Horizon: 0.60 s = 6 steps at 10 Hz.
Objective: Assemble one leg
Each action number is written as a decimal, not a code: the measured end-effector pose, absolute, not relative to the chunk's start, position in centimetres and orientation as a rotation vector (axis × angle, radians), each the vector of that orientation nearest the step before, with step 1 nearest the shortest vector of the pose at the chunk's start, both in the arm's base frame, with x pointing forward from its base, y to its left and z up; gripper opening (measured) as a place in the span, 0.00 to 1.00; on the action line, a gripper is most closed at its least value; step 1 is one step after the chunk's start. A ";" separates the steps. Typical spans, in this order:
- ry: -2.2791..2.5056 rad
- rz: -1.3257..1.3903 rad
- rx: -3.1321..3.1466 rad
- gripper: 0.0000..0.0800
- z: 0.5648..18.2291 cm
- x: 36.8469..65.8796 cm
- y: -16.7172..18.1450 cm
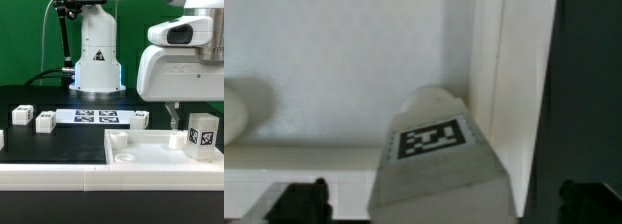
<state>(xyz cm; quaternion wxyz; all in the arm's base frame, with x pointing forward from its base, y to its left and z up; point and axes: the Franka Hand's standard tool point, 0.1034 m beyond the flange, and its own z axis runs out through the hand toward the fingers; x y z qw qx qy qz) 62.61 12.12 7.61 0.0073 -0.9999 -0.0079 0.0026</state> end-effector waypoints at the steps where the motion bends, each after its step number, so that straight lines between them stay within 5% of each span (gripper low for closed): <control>1: -0.025 0.008 -3.127 0.46 7.6 62.6 12.1; 3: 0.008 0.009 -3.127 0.36 7.6 62.6 12.1; 6: 0.375 0.019 -3.086 0.36 7.6 62.6 12.1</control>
Offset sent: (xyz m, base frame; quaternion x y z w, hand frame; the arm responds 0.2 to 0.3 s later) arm 0.0000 0.0000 0.0000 0.0000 0.0000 0.0000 1.0000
